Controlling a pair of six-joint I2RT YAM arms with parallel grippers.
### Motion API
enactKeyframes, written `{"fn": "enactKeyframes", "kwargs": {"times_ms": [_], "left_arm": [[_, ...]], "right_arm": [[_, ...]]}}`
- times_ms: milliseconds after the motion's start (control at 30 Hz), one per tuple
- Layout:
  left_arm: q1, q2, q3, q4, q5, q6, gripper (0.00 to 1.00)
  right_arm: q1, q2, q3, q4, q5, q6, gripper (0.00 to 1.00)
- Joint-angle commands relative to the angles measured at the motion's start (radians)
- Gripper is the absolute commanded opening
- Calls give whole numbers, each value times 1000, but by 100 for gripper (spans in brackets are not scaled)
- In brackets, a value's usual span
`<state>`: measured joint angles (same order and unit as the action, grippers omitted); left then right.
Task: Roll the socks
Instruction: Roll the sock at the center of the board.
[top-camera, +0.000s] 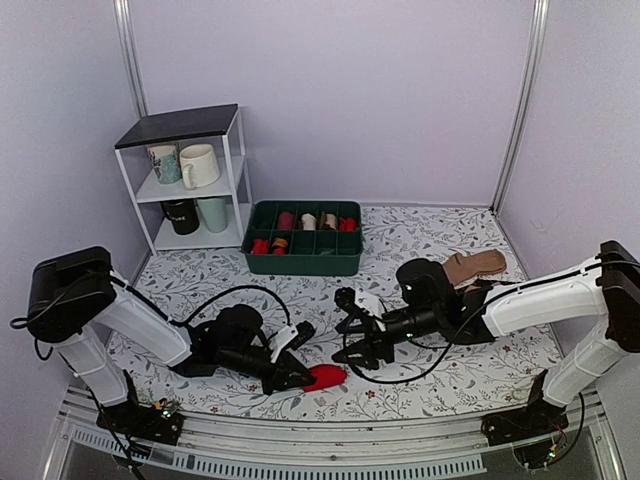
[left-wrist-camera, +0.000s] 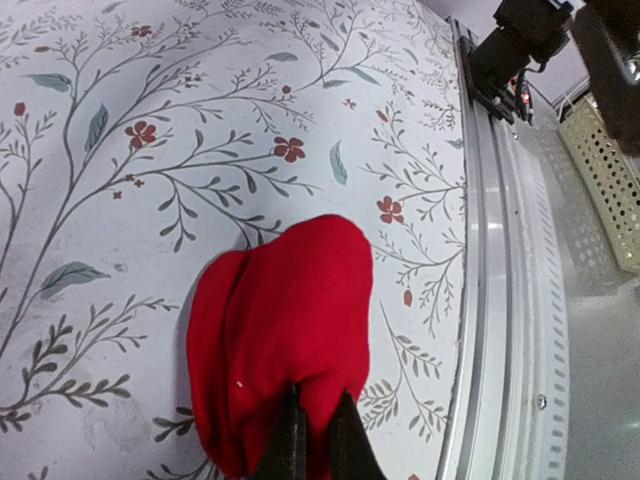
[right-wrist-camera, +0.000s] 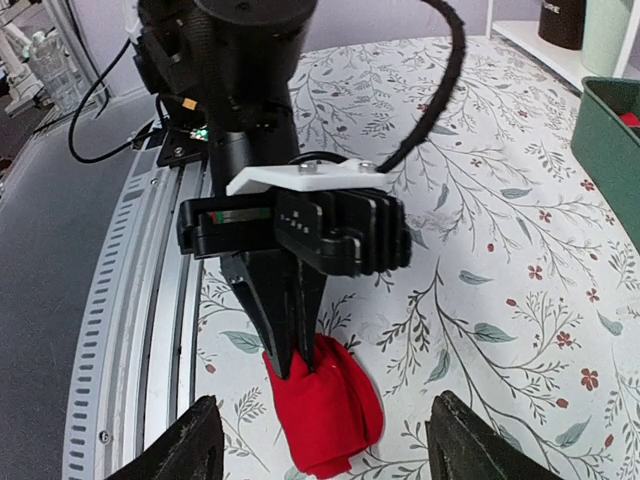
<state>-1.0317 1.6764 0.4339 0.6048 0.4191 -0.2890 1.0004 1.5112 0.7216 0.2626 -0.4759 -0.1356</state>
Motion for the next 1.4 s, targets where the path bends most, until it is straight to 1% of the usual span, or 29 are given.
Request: {"fn": "enactKeyframes", "kwargs": {"times_ms": [0,133,200,433,600,867,1167,1367], "left_arm": [[20,81,-26,-250,27,-22,0],[30,83,-26,-256,43,-27,0],[32,83,-27,-256,44,-27,0],[33,96,-26,-248,53,-21,0],[39,97,-27,-247,58,-22,0],[43,100,-26,-247,64,-22,0],[44,108,-17,-254,67,-16,0],[44,107,-17,-255,67,-16,0]], "right_arm": [[-7,59,37,-10,-128,-98,70],[-26,144,106,-121,-149,-132,75],[-45,193,144,-157,-196,-107,76],[-48,302,242,-256,-292,-88,76],[-48,355,268,-285,-331,-66,75],[-45,418,269,-287,-256,-16,75],[-40,461,281,-284,-276,12,75],[1,478,277,-321,-276,18,75]]}}
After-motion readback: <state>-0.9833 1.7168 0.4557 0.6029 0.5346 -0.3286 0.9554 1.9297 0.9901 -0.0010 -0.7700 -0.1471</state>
